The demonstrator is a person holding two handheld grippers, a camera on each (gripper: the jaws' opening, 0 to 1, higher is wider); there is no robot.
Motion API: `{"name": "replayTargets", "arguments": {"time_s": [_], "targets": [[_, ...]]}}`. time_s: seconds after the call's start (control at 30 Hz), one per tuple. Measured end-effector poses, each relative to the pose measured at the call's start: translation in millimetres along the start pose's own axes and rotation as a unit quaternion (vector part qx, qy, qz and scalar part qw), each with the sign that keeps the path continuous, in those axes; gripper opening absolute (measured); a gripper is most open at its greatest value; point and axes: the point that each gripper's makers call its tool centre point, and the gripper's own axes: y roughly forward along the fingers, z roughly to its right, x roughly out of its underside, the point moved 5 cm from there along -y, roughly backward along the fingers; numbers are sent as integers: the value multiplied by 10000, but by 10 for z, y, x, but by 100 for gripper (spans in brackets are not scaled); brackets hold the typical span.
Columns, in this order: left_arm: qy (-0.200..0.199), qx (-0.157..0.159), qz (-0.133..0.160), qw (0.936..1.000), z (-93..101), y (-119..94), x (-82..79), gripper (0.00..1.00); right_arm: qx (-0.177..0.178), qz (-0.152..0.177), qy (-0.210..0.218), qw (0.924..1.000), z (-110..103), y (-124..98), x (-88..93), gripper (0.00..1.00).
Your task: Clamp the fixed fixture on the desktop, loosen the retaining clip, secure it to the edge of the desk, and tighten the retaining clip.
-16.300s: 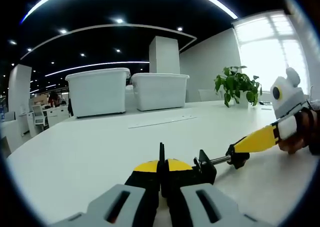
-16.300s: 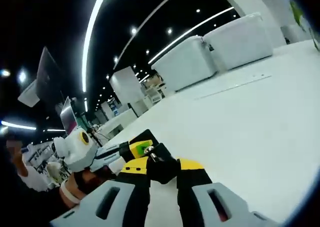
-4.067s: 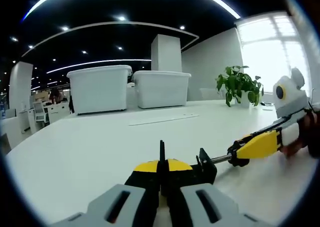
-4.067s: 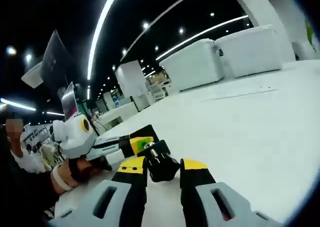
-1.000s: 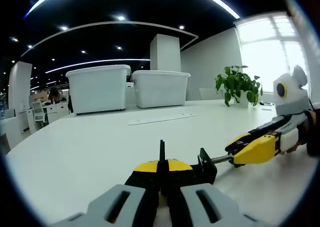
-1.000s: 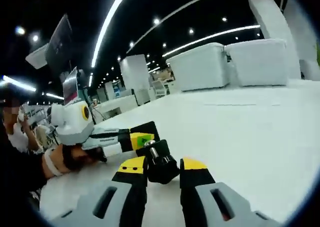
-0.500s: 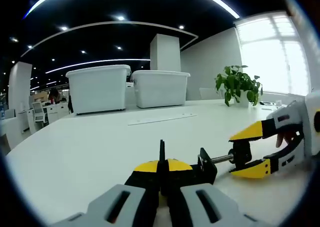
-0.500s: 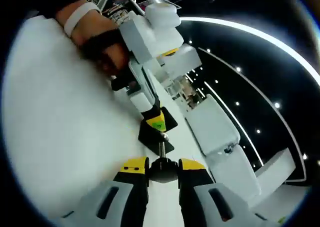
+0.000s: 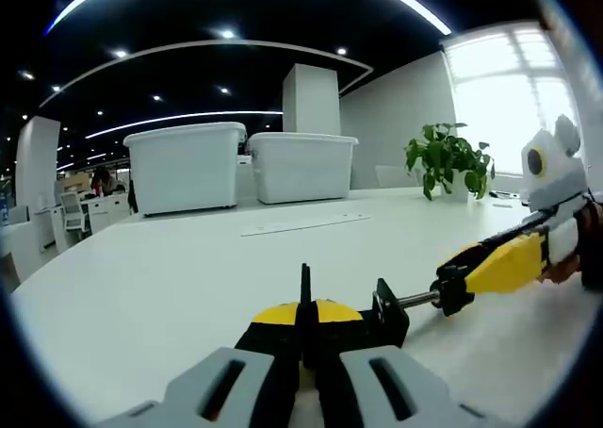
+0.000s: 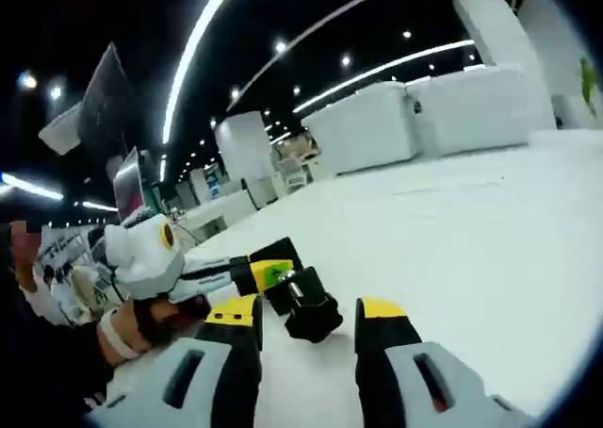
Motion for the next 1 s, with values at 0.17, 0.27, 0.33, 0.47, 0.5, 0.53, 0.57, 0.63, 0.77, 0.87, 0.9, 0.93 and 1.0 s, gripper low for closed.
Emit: {"name": "replayTargets", "arguments": {"time_s": [0.17,0.27,0.33,0.47,0.5,0.53,0.57,0.63,0.77,0.87,0.9,0.93,1.0], "targets": [[-14,-14,-3,10000,-4,0,-1,4,-87,39,186,9998,20,49,8,23],[-1,-14,-1,10000,-3,5,-3,4,-119,53,157,9998,6,51,3,22],[2,-15,-2,10000,-3,8,-3,4,-68,96,-402,9991,-14,49,-19,22],[3,-16,-2,10000,-3,7,-3,4,110,153,-2546,9669,-112,52,-54,21],[-1,-13,-2,10000,-2,7,-3,4,190,181,-3079,9511,-141,53,-63,21],[0,-10,-3,10000,0,6,-2,4,268,162,-3478,9370,-157,60,-51,21],[12,-11,-2,10000,-1,6,-2,4,312,174,-3753,9262,-178,60,-47,21],[9,-12,-2,10000,-2,4,0,4,380,225,-4705,8813,-227,65,-35,21],[1,-14,-4,10000,-3,2,1,4,552,262,-6204,7819,-288,64,22,21],[7,-16,-5,10000,-2,0,1,4,701,326,-7001,7099,-317,74,74,21],[12,-19,-5,10000,-3,1,1,4,738,368,-6986,7108,-327,71,75,21],[5,-22,-6,10000,-4,0,1,4,739,369,-6952,7141,-323,70,68,21],[8,-29,-6,10000,-7,-1,1,4,695,366,-6433,7616,-318,65,52,22]]}}
